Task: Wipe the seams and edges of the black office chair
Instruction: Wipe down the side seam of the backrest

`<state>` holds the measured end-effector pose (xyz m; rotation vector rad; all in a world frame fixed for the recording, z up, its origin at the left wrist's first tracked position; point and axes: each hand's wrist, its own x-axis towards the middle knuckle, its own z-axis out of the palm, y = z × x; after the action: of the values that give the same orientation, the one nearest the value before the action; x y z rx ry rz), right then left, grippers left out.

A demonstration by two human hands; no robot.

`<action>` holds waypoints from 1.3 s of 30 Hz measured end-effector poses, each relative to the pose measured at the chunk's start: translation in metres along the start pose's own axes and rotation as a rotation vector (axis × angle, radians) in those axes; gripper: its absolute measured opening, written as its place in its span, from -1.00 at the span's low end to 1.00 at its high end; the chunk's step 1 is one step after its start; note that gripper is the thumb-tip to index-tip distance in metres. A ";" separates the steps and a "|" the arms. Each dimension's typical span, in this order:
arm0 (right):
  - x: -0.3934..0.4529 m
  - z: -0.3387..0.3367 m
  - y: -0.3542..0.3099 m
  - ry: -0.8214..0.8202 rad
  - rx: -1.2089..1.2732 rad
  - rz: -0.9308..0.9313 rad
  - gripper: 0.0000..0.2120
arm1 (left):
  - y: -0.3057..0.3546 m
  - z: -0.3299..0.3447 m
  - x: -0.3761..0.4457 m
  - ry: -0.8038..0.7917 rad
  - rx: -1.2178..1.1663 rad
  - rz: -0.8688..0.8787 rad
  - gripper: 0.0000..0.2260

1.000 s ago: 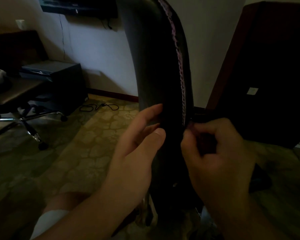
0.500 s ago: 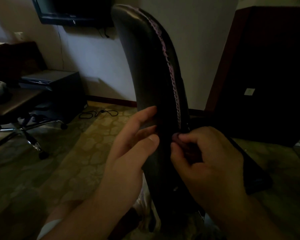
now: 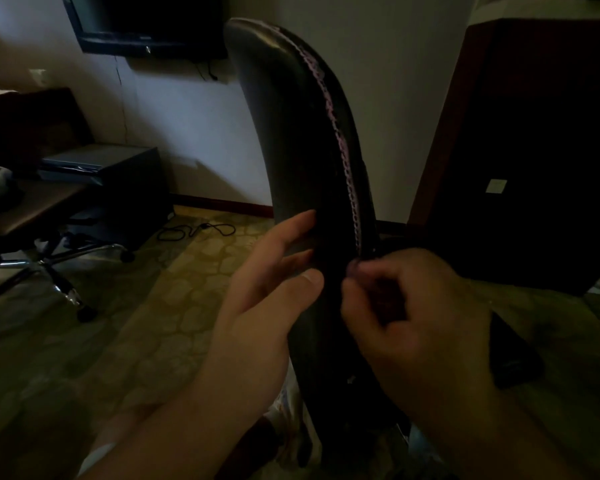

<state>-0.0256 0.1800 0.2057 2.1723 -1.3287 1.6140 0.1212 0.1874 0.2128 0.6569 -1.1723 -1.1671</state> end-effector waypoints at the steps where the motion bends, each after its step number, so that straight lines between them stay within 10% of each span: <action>1: -0.005 0.003 -0.002 -0.027 -0.039 -0.081 -0.85 | 0.000 0.000 0.000 0.000 -0.001 0.001 -0.52; 6: 0.006 -0.004 0.011 0.087 0.019 0.168 -0.85 | 0.000 -0.001 0.000 -0.001 0.007 0.002 -0.54; 10: -0.002 0.002 0.002 -0.032 -0.034 -0.046 -0.80 | -0.002 -0.003 -0.002 -0.021 -0.003 -0.010 -0.52; 39: 0.014 -0.006 0.005 0.055 -0.019 0.036 -0.81 | 0.002 0.002 -0.001 -0.002 0.024 0.027 -0.53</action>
<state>-0.0328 0.1730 0.2179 2.0894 -1.3704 1.6540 0.1202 0.1891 0.2152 0.6570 -1.1951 -1.1328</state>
